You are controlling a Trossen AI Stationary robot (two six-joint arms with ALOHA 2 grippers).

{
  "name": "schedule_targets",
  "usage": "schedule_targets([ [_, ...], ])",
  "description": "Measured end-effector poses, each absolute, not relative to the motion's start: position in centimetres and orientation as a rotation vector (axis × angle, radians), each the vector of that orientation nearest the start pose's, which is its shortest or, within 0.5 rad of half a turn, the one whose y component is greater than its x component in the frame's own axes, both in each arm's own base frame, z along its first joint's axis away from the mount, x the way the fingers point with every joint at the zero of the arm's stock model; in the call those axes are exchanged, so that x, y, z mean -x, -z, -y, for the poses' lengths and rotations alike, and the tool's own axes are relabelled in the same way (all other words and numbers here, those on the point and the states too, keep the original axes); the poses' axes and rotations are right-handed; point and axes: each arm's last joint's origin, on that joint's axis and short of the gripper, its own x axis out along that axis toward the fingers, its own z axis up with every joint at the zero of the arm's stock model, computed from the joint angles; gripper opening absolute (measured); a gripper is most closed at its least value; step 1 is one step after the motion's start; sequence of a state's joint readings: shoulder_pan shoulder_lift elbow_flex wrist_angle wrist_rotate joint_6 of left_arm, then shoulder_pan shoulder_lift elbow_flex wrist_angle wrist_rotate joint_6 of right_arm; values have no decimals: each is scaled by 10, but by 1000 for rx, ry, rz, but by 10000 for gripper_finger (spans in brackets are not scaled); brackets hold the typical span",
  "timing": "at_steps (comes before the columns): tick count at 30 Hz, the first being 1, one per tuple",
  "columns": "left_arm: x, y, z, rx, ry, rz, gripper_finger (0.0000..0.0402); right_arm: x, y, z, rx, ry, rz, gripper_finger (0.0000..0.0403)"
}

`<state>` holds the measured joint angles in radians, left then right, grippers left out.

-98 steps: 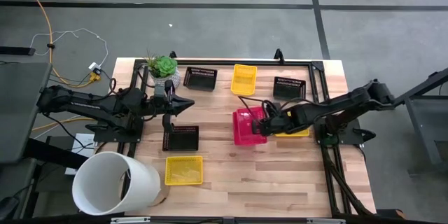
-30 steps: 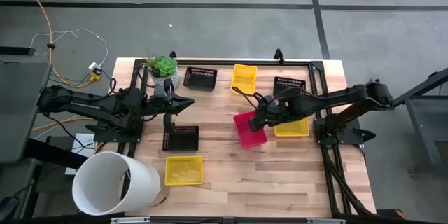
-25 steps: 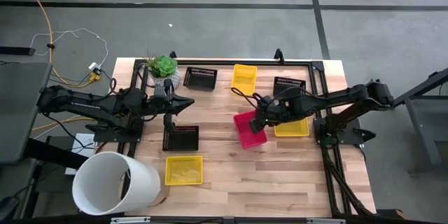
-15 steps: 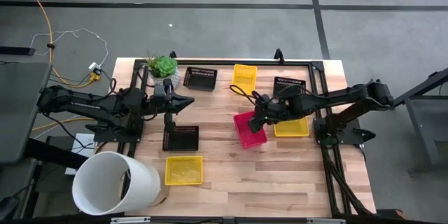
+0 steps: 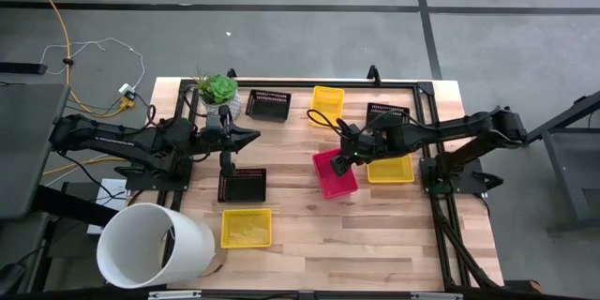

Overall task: Stack baskets by color
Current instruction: Stack the middle yellow bin on the yellow bin

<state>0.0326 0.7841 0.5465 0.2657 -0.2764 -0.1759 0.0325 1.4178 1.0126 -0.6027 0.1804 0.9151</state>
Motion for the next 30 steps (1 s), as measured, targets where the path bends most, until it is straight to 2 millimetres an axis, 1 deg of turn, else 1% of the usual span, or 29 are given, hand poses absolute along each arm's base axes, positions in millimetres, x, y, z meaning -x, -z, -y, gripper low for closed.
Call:
schedule_targets([
  [4, -181, -293, -14, 147, -307, 50, 0, -280, -242, -4, -732, 570, -860, 271],
  [12, -181, -293, -14, 142, -307, 50, 0, -281, -242, -5, -741, 552, -856, 271],
  [16, -181, -293, -14, 140, -307, 50, 0, -282, -243, -5, -717, 523, -860, 271],
  [30, -181, -294, -14, 148, -306, 58, 0, -274, -257, -4, -702, 495, -812, 271],
])
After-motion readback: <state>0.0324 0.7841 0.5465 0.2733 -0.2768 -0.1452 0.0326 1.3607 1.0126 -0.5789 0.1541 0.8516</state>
